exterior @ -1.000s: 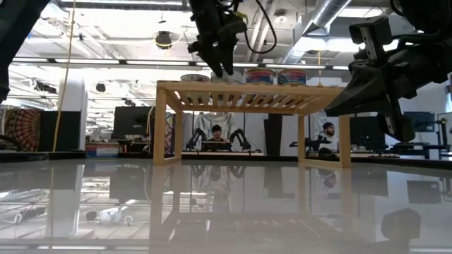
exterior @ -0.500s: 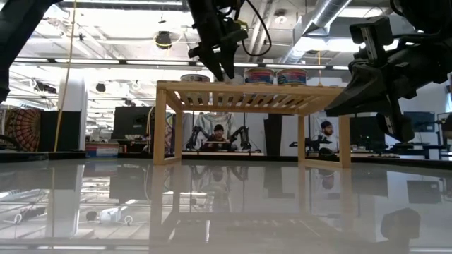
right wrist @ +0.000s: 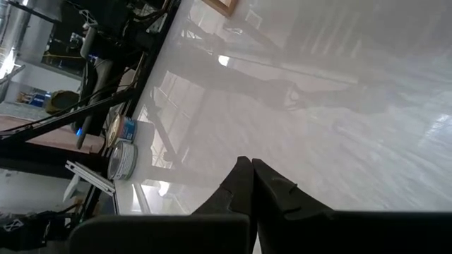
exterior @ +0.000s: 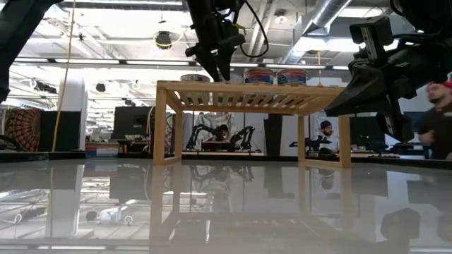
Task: Stack canned seafood by type on shelf
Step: Adjust the green tuna cans, then move the green tuna can to the center of the table
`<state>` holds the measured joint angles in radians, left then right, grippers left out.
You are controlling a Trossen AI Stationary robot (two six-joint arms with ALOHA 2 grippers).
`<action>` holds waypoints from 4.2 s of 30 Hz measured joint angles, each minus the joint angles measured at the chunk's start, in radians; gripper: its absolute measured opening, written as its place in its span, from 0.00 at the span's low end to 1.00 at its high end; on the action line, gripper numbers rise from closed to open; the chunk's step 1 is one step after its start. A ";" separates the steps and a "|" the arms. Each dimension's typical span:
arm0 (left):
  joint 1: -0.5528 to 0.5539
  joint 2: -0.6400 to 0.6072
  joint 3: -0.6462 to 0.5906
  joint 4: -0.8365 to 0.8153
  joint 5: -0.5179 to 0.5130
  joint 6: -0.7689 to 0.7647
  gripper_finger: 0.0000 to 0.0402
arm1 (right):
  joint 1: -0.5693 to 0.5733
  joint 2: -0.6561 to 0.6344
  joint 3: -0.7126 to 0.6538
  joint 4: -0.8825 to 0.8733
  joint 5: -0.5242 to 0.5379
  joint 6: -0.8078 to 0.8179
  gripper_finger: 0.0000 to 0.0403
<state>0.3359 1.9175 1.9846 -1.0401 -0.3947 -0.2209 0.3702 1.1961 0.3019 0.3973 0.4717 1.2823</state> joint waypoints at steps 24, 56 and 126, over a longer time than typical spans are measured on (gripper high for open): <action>-0.038 -0.080 -0.001 -0.060 -0.082 -0.007 0.49 | 0.009 -0.011 0.012 0.002 0.000 0.017 0.06; -0.466 -1.094 -1.315 0.649 -0.008 -0.701 0.49 | 0.015 -0.028 0.606 -1.287 -0.134 0.179 0.06; -0.542 -0.908 -1.322 0.769 -0.062 -0.945 0.49 | 0.114 0.009 0.325 -0.739 -0.227 0.097 0.76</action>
<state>-0.2066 1.0092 0.6624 -0.2710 -0.4564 -1.1658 0.4843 1.2053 0.6270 -0.3414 0.2449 1.3789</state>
